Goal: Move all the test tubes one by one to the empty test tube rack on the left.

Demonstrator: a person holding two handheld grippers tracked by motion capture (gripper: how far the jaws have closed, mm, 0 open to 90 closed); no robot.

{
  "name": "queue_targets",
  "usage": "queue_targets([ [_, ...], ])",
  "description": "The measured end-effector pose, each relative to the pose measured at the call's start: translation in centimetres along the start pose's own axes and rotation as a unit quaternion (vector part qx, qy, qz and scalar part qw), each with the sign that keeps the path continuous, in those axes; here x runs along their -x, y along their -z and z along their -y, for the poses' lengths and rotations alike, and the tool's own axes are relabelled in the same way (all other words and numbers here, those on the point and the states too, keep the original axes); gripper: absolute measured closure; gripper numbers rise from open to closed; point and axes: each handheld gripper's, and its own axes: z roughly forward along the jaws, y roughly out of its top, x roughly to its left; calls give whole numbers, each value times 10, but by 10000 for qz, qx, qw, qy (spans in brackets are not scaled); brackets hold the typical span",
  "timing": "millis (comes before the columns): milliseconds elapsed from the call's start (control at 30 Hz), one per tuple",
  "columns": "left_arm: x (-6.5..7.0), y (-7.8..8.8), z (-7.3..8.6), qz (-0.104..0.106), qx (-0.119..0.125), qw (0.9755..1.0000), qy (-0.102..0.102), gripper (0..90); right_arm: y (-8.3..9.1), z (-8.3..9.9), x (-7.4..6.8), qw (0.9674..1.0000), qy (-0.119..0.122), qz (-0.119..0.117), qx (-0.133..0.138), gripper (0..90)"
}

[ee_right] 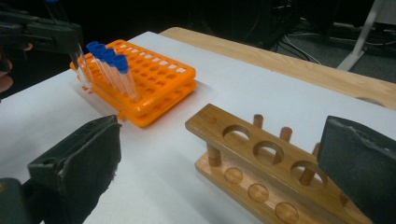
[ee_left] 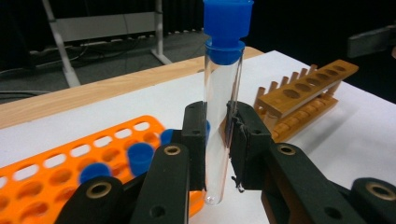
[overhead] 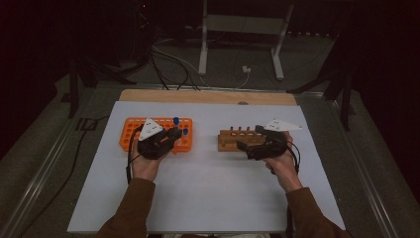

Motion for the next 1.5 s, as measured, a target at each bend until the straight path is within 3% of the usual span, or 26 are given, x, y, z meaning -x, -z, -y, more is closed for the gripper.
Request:
queue_targets([
  [433, -21, 18, 5, -378, 73, 9992, 83, 781, 10, 5, 6, 9999, 6, 121, 50, 0],
  [867, -36, 25, 10, -792, 63, 9968, 49, 781, 17, 10, 10, 9998, 13, 196, 46, 0],
  [1333, -50, 19, 18, -1069, 22, 9940, 210, 781, 25, 14, 11, 9997, -4, 209, 137, 0],
  [1500, -52, 13, 21, -1126, -45, 9935, 179, 781, 27, 15, 11, 9997, -1, 211, 149, 0],
])
